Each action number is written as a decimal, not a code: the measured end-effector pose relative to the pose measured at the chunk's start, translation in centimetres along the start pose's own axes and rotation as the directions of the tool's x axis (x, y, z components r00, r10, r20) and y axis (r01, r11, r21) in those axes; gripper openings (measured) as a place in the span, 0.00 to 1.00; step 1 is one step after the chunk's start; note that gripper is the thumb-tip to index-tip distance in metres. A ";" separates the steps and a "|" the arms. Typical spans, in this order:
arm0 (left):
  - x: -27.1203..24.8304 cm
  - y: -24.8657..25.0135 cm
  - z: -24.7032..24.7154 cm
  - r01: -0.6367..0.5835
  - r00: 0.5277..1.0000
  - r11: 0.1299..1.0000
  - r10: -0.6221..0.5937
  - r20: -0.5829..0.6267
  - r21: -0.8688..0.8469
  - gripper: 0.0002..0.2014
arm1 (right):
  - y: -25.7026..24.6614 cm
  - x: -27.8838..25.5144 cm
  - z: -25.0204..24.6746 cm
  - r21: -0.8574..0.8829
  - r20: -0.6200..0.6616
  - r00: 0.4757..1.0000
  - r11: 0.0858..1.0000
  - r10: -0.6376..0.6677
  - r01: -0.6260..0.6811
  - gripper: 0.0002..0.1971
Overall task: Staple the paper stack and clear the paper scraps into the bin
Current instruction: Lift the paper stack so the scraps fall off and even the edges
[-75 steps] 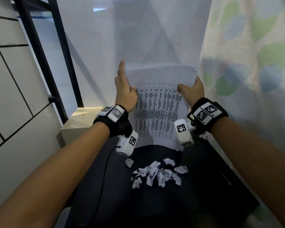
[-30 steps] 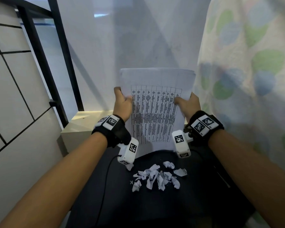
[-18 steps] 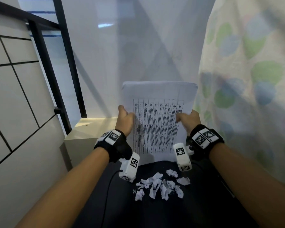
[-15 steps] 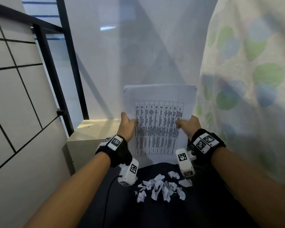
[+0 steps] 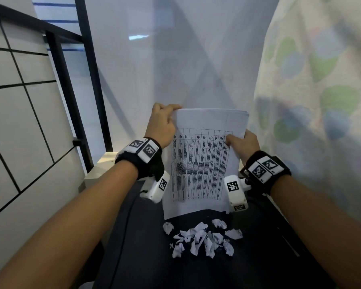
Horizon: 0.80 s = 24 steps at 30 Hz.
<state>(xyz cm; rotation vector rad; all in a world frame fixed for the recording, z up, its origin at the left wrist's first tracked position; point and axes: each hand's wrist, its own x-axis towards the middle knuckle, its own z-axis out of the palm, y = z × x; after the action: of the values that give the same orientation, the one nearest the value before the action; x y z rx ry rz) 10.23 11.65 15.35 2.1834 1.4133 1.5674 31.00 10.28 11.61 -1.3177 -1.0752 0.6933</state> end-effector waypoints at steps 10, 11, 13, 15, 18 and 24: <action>-2.5 -0.7 1.3 0.256 0.965 0.868 -0.255 0.060 -0.426 0.28 | 0.9 -0.1 0.0 0.018 0.034 0.998 0.998 0.055 -0.056 0.07; -3.0 -0.9 1.6 0.321 0.946 0.838 -0.304 0.111 -0.440 0.24 | 1.0 -0.1 0.0 0.030 0.052 0.997 0.998 0.062 -0.064 0.09; -3.4 -1.3 2.2 0.392 0.919 0.812 -0.365 0.149 -0.433 0.16 | 0.9 -0.1 0.0 0.028 0.086 0.995 0.998 0.059 -0.061 0.12; -3.0 -1.3 2.2 0.400 0.913 0.797 -0.388 0.123 -0.452 0.12 | 0.5 0.0 -0.3 0.029 0.065 0.997 0.999 0.038 -0.040 0.07; -2.5 -1.3 2.1 0.437 0.885 0.735 -0.453 0.103 -0.519 0.12 | 0.4 0.5 -0.5 0.027 0.014 1.000 0.999 0.023 -0.024 0.13; -2.3 -1.0 1.8 0.511 0.845 0.718 -0.521 0.120 -0.473 0.18 | 0.1 0.3 0.1 -0.019 -0.006 1.000 1.000 -0.024 0.024 0.09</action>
<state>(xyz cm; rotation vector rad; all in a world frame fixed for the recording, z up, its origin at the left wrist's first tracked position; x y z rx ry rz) 10.96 11.32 12.34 1.3290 1.2878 1.5097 31.01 10.58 11.60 -1.3199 -1.0930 0.6621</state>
